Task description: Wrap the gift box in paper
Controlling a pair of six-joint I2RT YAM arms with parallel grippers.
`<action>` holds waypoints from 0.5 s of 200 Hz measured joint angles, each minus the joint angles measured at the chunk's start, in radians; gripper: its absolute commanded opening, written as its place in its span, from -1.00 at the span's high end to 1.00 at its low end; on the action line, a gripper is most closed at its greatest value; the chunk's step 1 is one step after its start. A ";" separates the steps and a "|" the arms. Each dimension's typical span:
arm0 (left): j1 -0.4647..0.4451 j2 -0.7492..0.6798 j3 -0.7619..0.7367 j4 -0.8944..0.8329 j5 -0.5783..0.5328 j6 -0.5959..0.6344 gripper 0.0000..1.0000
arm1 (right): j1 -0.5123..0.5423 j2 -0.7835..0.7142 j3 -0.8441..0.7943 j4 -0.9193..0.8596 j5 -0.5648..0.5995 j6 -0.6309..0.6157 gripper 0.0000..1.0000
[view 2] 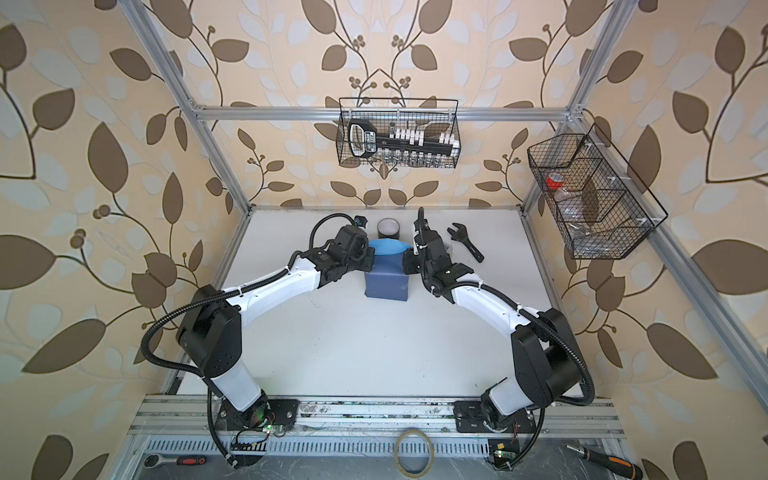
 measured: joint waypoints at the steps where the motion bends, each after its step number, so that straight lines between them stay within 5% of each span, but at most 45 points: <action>1: 0.000 0.000 0.000 0.000 0.000 0.000 1.00 | 0.000 0.000 0.000 0.000 0.000 -0.001 0.60; 100: 0.000 0.000 -0.002 0.003 0.000 0.000 1.00 | 0.005 0.050 0.002 -0.020 0.028 -0.017 0.84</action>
